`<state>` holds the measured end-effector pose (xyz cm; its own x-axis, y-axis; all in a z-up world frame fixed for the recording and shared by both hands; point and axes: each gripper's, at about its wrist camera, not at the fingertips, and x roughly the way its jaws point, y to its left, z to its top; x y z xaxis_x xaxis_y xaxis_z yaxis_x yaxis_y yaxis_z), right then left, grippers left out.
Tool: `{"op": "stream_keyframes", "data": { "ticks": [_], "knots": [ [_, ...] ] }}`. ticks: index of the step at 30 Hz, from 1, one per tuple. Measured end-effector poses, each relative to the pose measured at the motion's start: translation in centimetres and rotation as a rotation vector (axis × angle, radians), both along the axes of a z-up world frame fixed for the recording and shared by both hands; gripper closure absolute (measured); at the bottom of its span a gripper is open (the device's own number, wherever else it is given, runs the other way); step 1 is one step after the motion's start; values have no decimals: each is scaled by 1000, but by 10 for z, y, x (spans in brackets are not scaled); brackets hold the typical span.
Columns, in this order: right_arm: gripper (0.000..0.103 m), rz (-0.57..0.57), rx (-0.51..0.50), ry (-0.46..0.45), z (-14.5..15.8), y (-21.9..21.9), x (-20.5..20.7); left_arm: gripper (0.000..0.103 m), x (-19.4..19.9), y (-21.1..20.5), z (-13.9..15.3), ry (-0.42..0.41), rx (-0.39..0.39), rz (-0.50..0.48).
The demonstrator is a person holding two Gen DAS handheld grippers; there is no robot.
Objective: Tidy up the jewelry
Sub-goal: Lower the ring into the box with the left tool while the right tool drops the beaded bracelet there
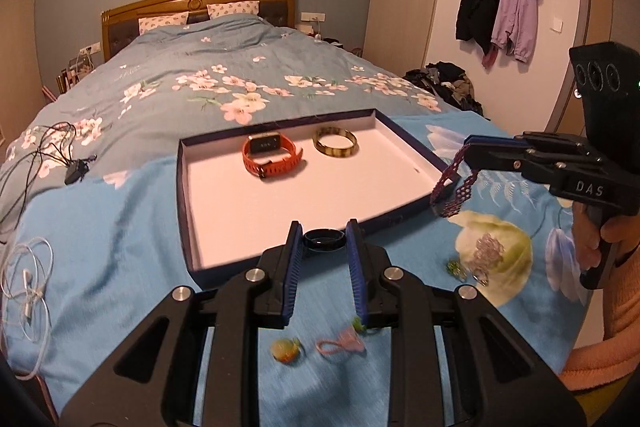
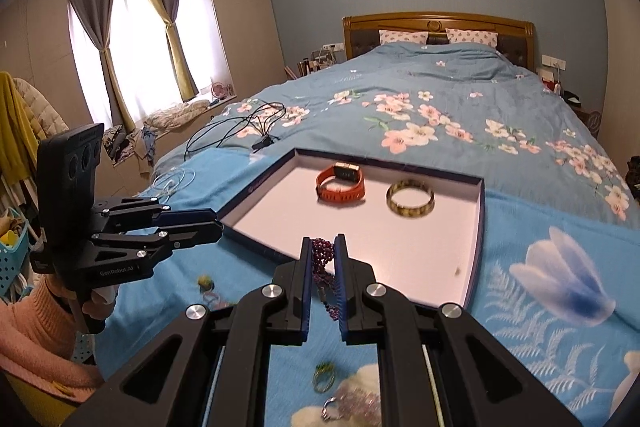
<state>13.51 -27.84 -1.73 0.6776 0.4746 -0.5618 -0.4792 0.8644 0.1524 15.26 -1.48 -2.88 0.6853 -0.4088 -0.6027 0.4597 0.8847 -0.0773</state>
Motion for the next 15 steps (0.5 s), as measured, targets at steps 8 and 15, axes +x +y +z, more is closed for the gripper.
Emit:
{"op": "stream_keyframes", "data": {
  "ticks": [8, 15],
  "knots": [
    [94, -20, -6, -4, 3, -1, 28, 80, 26, 2, 3, 4, -8, 16],
    [94, -35, -5, 10, 2, -3, 48, 80, 47, 0, 1, 9, -7, 36]
  ]
}}
